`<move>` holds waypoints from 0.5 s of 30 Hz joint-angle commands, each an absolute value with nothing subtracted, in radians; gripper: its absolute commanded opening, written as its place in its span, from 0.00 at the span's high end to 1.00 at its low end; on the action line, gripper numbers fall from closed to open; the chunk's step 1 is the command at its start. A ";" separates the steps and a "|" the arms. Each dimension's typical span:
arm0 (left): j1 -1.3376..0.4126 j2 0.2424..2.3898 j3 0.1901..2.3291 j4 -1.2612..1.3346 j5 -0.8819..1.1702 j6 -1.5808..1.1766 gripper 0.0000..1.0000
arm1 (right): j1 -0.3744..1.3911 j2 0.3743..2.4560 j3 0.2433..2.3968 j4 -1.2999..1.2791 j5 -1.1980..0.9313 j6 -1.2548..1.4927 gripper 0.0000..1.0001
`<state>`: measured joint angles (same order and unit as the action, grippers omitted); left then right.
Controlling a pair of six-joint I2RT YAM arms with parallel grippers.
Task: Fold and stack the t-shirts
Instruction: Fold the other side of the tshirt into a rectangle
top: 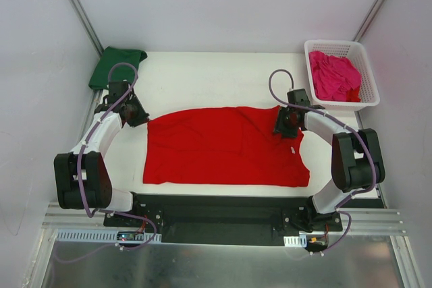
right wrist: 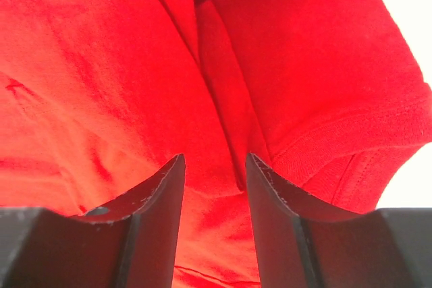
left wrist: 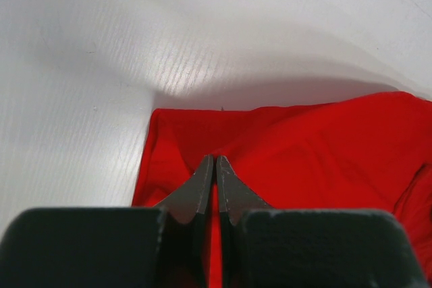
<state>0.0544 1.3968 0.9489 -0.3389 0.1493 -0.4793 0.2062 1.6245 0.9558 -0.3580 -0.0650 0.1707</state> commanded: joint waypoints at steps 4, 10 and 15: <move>0.064 1.388 0.950 -0.339 0.152 -0.469 1.00 | 0.201 1.621 0.969 -0.331 -0.097 0.164 0.59; 0.066 1.385 0.953 -0.339 0.150 -0.469 1.00 | 0.201 1.628 0.974 -0.327 -0.084 0.164 0.59; 0.066 1.379 0.951 -0.337 0.146 -0.468 1.00 | 0.201 1.643 0.989 -0.330 -0.098 0.163 0.59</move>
